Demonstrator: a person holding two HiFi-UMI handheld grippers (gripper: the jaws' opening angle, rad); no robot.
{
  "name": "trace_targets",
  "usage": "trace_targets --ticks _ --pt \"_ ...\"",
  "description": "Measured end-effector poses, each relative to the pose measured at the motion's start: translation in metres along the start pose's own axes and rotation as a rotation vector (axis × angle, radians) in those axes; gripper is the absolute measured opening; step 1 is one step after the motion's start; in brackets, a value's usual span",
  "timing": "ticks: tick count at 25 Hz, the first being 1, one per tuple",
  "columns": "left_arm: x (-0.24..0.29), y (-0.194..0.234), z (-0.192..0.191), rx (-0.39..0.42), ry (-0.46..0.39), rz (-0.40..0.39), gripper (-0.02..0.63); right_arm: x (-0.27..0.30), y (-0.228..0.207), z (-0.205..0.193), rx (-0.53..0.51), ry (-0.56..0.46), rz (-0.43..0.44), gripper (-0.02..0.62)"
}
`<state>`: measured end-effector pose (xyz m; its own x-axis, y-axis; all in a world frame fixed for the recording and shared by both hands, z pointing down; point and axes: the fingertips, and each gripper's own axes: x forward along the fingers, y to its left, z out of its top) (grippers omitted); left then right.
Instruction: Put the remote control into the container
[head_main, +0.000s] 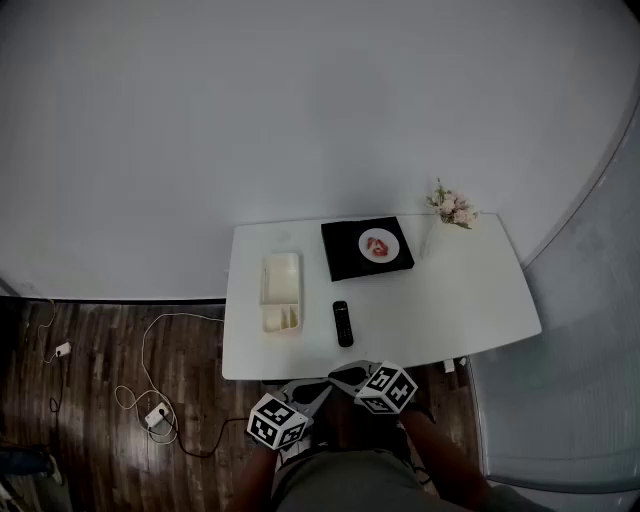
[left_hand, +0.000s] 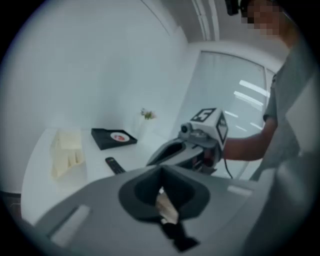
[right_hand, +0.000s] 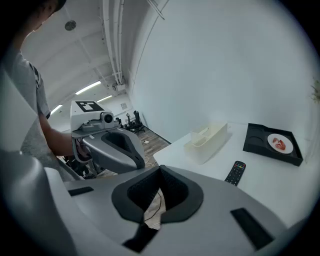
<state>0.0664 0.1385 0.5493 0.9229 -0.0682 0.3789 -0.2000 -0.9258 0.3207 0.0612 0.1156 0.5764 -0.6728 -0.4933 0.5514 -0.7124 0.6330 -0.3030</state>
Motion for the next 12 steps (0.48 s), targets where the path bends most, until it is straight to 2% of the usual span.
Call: trace_targets --ticks 12 --pt "0.0008 0.0057 -0.0048 -0.014 0.01 0.003 0.0 0.0061 -0.0021 -0.0019 0.009 0.006 -0.003 0.015"
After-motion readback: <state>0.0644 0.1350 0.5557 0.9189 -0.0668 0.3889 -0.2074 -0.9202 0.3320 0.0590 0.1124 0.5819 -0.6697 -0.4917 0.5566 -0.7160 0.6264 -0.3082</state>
